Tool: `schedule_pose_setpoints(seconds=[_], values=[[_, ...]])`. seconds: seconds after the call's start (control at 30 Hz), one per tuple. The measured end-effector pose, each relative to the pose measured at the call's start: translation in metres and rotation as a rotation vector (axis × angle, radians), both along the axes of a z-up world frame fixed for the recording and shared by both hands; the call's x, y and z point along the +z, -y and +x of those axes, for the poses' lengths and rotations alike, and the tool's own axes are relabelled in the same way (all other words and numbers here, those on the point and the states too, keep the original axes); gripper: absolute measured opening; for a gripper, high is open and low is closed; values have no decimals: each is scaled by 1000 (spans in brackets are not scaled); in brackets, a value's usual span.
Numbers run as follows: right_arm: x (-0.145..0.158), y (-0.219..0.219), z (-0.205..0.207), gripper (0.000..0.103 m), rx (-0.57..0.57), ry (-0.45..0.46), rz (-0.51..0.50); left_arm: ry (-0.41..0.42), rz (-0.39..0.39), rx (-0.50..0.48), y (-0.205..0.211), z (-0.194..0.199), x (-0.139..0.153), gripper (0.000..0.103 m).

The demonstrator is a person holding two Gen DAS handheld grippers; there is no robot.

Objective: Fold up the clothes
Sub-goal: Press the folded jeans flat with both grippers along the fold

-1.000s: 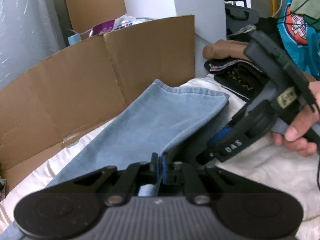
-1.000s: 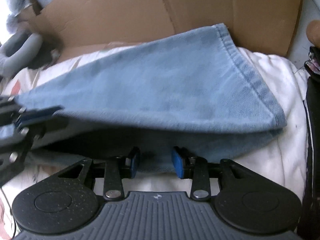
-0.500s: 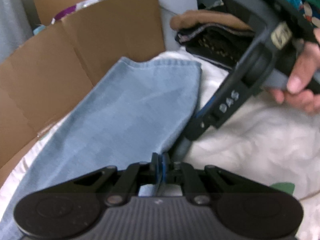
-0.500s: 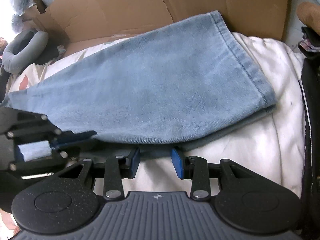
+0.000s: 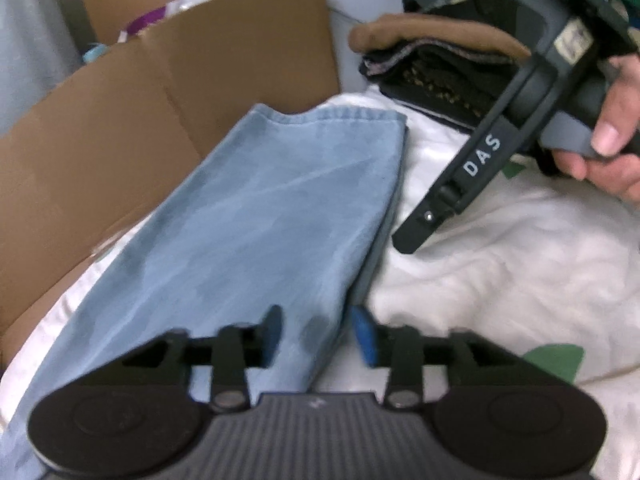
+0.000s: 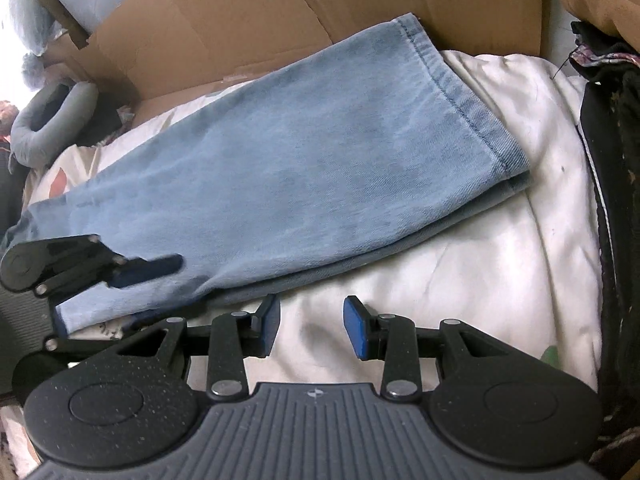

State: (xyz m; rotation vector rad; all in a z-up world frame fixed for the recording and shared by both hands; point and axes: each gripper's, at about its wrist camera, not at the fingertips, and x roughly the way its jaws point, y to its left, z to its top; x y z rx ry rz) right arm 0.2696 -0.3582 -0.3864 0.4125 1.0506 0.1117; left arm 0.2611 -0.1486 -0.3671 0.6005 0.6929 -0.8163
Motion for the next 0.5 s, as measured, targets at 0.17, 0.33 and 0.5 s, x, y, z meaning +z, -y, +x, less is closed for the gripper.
schedule_pose_setpoints(seconds=[0.17,0.33,0.5], values=[[7,-16,-5,42,54,19,0,-20,17,53,-35,-8,11,58],[12,-40,-3,42,91,25,8,-39,35,106,-71,-17,22,63],[18,-70,-2,42,143,35,0,-55,49,172,-106,-24,30,75]])
